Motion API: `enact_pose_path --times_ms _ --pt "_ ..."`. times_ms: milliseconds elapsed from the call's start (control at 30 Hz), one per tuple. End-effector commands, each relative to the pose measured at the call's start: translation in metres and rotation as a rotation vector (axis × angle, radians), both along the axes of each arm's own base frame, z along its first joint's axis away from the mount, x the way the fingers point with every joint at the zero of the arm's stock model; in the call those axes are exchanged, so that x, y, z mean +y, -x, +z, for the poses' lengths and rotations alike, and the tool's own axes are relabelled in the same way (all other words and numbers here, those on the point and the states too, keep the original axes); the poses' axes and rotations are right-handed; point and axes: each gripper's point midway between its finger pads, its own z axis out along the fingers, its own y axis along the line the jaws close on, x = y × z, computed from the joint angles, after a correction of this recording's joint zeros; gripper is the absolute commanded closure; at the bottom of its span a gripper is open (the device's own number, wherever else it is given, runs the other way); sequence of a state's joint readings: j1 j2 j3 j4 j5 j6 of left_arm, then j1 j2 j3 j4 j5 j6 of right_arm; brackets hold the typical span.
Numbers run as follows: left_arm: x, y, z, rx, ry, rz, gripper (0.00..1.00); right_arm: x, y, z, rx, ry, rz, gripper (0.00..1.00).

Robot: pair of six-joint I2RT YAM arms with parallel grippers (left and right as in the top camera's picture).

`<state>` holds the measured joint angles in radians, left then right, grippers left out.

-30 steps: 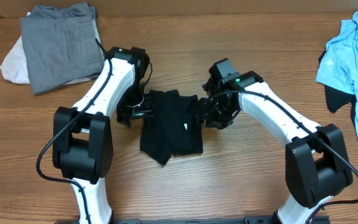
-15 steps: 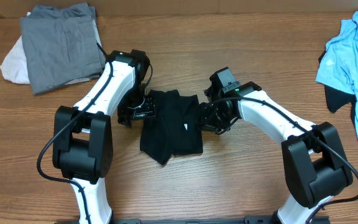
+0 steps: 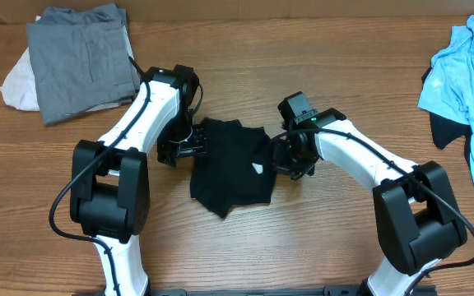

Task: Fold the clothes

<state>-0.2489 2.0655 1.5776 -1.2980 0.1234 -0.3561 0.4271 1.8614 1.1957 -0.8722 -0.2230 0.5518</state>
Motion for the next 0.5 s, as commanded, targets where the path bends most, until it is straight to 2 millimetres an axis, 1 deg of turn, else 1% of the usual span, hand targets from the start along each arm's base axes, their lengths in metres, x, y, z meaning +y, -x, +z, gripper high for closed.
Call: enact_pose_path --times_ms 0,67,100,133,167,200,267,333,400,467 --pt "-0.006 -0.001 0.005 -0.025 0.018 -0.027 0.24 -0.031 -0.013 0.002 -0.068 0.172 -0.055 0.96" --pt "-0.007 -0.002 0.004 -0.030 0.019 -0.027 0.21 -0.032 -0.012 0.002 -0.066 0.181 -0.055 0.96" --pt "-0.007 -0.003 0.004 -0.033 0.019 -0.027 0.20 -0.032 -0.011 0.002 -0.064 0.182 -0.054 0.89" --pt "-0.007 -0.003 0.004 -0.033 0.019 -0.027 0.19 -0.032 -0.011 0.002 -0.063 0.183 -0.054 0.78" --pt "-0.007 -0.003 0.004 -0.032 0.019 -0.027 0.18 -0.033 -0.011 0.002 -0.062 0.184 -0.055 0.73" --pt "-0.006 -0.002 0.004 -0.029 0.018 -0.027 0.15 -0.033 -0.010 0.002 -0.058 0.186 -0.055 0.55" --pt "-0.006 -0.002 0.004 -0.028 0.018 -0.030 0.15 -0.038 -0.011 0.007 -0.057 0.214 -0.056 0.50" --pt "-0.006 -0.002 0.004 -0.028 0.018 -0.031 0.14 -0.047 -0.014 0.015 -0.060 0.267 -0.073 0.44" --pt "-0.006 -0.002 0.004 -0.029 0.018 -0.031 0.12 -0.053 -0.018 0.029 -0.062 0.304 -0.086 0.42" --pt "-0.006 -0.002 0.004 -0.030 0.018 -0.031 0.12 -0.052 -0.024 0.048 -0.068 0.300 -0.092 0.42"
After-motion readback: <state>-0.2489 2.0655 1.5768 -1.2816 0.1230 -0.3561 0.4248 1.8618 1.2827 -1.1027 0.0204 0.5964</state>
